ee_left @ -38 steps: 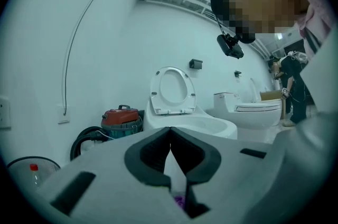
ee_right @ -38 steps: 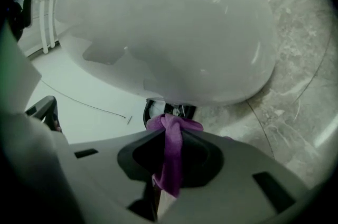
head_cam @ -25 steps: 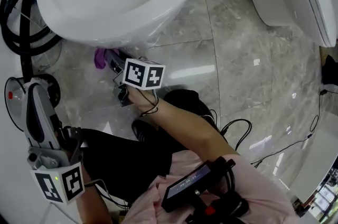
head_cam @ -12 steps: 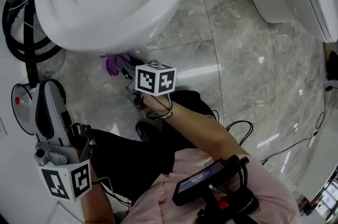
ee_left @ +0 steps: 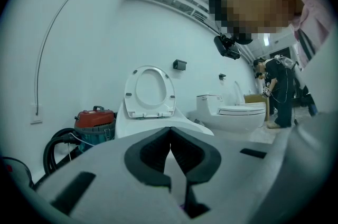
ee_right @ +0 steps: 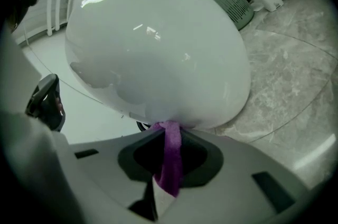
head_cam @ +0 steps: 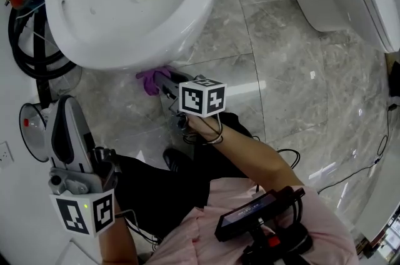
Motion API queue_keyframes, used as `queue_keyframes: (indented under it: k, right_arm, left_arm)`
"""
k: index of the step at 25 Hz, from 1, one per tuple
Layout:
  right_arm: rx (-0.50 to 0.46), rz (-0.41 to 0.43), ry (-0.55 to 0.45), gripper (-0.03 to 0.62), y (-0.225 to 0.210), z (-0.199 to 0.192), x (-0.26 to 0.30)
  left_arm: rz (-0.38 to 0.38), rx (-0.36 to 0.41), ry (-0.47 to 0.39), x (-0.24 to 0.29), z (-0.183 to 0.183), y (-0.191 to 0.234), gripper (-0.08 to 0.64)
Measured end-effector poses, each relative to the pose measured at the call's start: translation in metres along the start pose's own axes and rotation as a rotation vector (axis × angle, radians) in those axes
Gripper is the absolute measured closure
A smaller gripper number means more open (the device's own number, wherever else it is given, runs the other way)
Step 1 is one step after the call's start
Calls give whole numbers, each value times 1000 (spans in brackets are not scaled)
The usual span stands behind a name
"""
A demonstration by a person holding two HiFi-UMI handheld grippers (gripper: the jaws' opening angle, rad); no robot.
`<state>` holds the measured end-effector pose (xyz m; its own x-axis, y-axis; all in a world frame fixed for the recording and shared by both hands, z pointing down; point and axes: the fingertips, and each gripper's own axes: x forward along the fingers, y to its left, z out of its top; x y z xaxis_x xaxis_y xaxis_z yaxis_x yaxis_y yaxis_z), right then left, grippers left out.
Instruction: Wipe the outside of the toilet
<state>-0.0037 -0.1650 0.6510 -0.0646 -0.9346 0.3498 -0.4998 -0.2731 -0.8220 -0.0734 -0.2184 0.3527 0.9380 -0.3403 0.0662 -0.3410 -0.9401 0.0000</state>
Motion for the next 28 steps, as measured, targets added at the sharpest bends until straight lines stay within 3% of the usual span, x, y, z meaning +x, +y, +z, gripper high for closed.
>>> queue_keyframes:
  k: [11, 28]
  right_arm:
    - [-45, -48, 21, 532, -28, 24, -31]
    - [-182, -191, 8, 534, -84, 102, -64]
  left_arm:
    - [-4, 0, -1, 8, 4, -9, 552]
    - [-14, 11, -4, 23, 12, -30, 552]
